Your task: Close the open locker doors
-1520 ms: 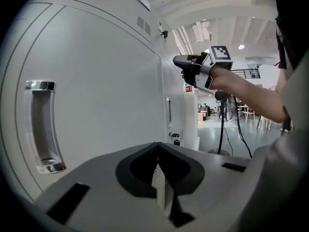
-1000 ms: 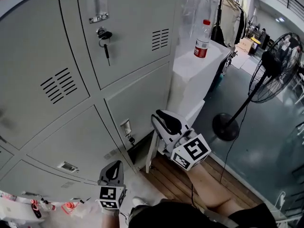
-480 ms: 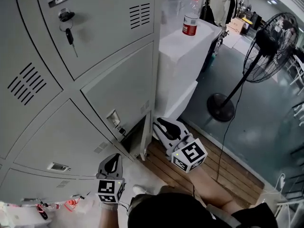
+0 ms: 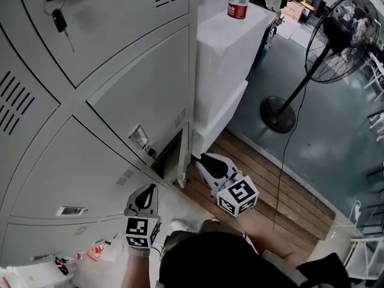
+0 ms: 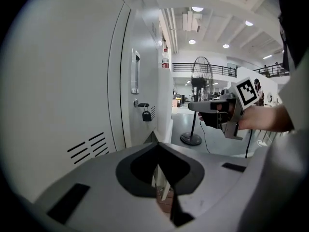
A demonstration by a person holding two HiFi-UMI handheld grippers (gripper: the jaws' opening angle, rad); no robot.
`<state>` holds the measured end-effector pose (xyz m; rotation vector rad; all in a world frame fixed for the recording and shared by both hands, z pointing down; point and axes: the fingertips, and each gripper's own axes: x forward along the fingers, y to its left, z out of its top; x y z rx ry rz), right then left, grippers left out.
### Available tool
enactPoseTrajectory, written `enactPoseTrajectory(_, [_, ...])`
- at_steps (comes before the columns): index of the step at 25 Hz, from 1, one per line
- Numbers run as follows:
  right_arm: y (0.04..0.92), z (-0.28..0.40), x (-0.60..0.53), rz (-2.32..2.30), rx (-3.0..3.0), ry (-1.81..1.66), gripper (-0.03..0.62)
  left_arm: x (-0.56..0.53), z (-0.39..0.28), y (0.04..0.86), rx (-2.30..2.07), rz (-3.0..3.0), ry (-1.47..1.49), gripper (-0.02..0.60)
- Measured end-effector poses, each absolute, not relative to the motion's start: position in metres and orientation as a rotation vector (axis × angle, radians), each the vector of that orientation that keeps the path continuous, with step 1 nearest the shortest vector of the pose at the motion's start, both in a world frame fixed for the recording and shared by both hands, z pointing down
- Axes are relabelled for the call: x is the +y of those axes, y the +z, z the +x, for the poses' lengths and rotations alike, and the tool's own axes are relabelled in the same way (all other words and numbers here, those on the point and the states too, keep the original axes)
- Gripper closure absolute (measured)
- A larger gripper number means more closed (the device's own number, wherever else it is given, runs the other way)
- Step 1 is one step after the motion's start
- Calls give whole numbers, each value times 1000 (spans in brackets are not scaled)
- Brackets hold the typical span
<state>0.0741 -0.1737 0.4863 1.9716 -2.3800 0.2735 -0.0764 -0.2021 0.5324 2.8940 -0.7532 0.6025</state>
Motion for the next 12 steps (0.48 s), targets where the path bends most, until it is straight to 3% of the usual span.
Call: enactPoseTrajectory(12, [585, 43, -170, 1965, -2243, 487, 493, -205, -101, 563, -617, 2896, 683, 574])
